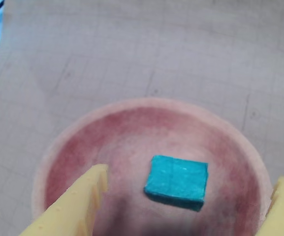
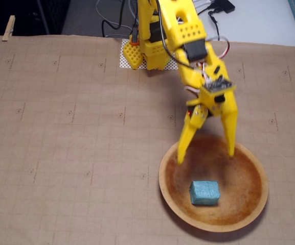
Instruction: Grasp a blue block and put it in the bowl.
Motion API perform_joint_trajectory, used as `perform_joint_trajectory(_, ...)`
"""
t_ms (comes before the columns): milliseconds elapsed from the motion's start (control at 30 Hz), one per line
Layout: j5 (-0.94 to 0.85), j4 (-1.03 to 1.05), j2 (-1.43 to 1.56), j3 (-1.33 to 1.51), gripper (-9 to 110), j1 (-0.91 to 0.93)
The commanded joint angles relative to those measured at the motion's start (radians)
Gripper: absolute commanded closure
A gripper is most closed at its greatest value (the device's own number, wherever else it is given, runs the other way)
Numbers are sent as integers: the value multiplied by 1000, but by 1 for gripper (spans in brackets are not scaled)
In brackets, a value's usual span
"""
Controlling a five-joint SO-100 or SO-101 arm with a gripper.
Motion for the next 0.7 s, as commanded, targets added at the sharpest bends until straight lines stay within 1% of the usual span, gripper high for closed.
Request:
perform_joint_trajectory(0,-5,115,206,-18,61,-8)
perform_joint_trajectory(100,-5,224,319,-18,63,-3)
perform_joint_trajectory(233,-8,319,419,-18,65,17)
perform_joint_trajectory(433,-8,405,472,44,67,124)
perform_joint_trajectory(533,-11,405,506,94,73,184)
perform_joint_trajectory(667,-78,407,549,150,86,278)
